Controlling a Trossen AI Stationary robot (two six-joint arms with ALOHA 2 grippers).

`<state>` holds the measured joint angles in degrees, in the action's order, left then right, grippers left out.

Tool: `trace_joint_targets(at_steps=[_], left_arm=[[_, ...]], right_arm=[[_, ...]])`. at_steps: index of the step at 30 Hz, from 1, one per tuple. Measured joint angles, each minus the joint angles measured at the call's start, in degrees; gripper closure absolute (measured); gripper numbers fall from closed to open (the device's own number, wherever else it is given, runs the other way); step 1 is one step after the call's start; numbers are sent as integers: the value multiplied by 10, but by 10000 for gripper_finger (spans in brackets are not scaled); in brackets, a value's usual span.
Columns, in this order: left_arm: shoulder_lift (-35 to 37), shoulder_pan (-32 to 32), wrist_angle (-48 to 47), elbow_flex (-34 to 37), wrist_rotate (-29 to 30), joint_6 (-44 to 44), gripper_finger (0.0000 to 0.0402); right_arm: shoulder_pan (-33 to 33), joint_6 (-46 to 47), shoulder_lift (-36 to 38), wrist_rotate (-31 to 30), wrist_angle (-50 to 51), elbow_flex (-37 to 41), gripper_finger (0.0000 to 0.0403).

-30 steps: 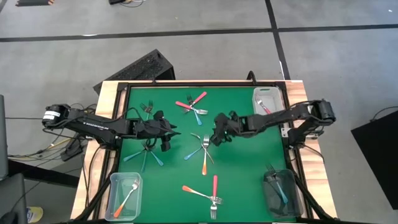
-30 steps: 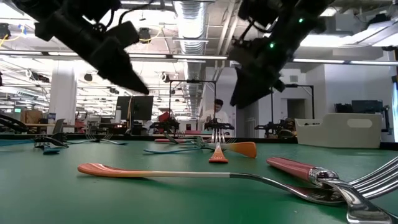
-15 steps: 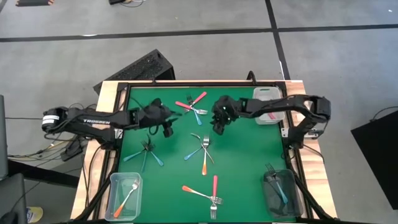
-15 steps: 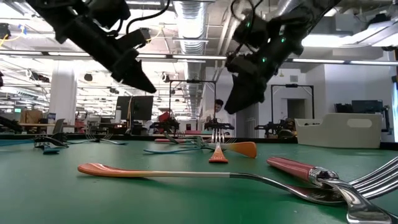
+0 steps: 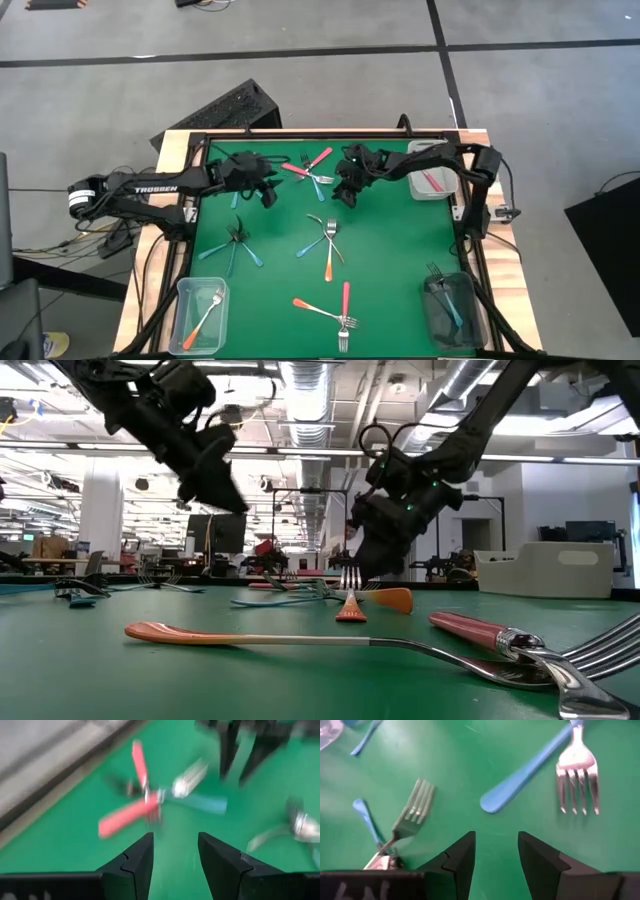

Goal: Sort silverware by color (type)
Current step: Put the pink fork into the white bin

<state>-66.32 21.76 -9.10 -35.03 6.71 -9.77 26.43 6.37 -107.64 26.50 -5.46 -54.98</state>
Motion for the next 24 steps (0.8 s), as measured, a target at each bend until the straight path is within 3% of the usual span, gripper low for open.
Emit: trace_joint_targets(at_steps=[5, 10, 13, 19, 24], left_arm=[[2, 0, -106, -6, 54, -45, 261], [1, 0, -65, -6, 107, -49, 261], [1, 0, -16, -6, 112, -25, 261], [1, 0, 7, -5, 110, 24, 261], [-7, 18, 74, -3, 121, 70, 261]], right_arm=[[3, 11, 7, -56, -56, -6, 227], [20, 24, 28, -155, -32, -72, 228], [41, 33, 8, -221, 70, -159, 237], [50, -53, -89, -222, 334, -369, 269], [38, -63, -147, -219, 436, -459, 282]])
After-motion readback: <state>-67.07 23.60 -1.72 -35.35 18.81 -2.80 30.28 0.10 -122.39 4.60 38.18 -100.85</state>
